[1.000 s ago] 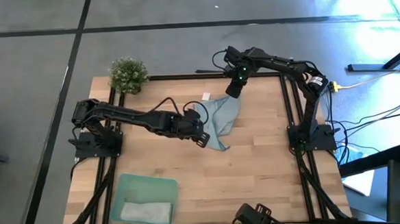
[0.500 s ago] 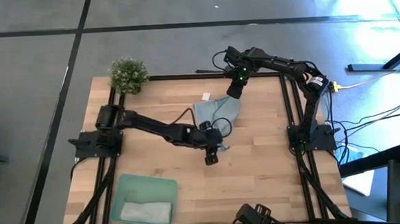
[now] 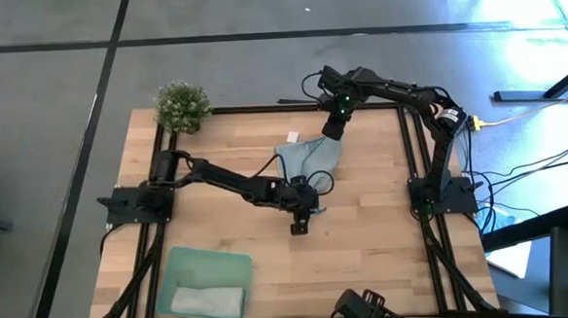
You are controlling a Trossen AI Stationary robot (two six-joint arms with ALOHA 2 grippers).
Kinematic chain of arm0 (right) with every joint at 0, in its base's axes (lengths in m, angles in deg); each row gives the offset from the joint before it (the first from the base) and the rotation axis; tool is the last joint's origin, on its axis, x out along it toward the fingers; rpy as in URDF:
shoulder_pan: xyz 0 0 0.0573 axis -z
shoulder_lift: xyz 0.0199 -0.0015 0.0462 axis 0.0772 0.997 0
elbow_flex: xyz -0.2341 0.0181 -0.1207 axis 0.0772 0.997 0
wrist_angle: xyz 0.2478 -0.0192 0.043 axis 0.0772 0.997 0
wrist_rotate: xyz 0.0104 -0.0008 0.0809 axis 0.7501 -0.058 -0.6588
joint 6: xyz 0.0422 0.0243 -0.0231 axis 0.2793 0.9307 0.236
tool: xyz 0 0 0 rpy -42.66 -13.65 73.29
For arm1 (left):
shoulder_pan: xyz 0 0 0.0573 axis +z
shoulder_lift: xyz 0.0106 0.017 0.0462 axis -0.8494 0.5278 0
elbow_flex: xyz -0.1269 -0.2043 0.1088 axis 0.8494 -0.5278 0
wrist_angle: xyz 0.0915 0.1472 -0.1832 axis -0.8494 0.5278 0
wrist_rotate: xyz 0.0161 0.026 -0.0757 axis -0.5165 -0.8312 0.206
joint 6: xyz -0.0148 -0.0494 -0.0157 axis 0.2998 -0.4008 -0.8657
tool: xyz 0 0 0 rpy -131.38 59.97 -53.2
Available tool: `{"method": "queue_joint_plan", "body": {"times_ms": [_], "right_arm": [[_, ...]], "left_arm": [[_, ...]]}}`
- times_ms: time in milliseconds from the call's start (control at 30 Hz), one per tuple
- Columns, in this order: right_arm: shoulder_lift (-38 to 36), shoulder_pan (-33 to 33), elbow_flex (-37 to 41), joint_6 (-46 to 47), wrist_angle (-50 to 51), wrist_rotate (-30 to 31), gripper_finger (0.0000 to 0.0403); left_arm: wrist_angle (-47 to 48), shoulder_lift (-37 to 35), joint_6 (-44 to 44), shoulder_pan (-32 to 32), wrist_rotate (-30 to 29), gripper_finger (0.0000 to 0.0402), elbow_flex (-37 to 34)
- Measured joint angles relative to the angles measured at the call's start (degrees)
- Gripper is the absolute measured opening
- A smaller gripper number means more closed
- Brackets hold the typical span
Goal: Roll microfiber towels into tight, uniform cylinder then place into a basket
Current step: Roll the blue microfiber cloth
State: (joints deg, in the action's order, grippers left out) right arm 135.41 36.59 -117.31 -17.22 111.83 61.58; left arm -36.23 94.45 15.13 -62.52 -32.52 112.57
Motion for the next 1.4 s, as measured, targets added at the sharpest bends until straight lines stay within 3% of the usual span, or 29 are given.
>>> {"method": "queue_joint_plan", "body": {"times_ms": [200,367,1033,1133,1267,1400], "right_arm": [[0.00,-0.01,0.00,0.00,-0.10,0.00,0.0000],[0.00,0.00,0.00,0.02,-0.36,0.00,0.0000],[0.00,0.00,0.00,0.04,-0.36,-0.01,0.0000],[0.00,0.00,0.00,0.04,-0.38,-0.01,0.0000],[0.00,0.07,0.00,0.02,-0.34,0.00,0.0000],[-0.12,0.24,0.00,-0.07,-0.17,0.00,0.0000]], "left_arm": [[-1.05,0.76,4.57,0.53,0.20,0.0084,0.09],[-0.99,1.05,7.60,0.78,4.29,0.0084,0.09],[1.94,3.26,10.68,2.44,3.57,0.0082,0.31],[2.20,3.28,10.62,2.40,3.57,0.0066,0.31],[2.31,3.26,8.14,2.57,4.51,0.0014,0.31],[3.59,2.36,1.35,3.46,8.36,0.0005,0.17]]}}
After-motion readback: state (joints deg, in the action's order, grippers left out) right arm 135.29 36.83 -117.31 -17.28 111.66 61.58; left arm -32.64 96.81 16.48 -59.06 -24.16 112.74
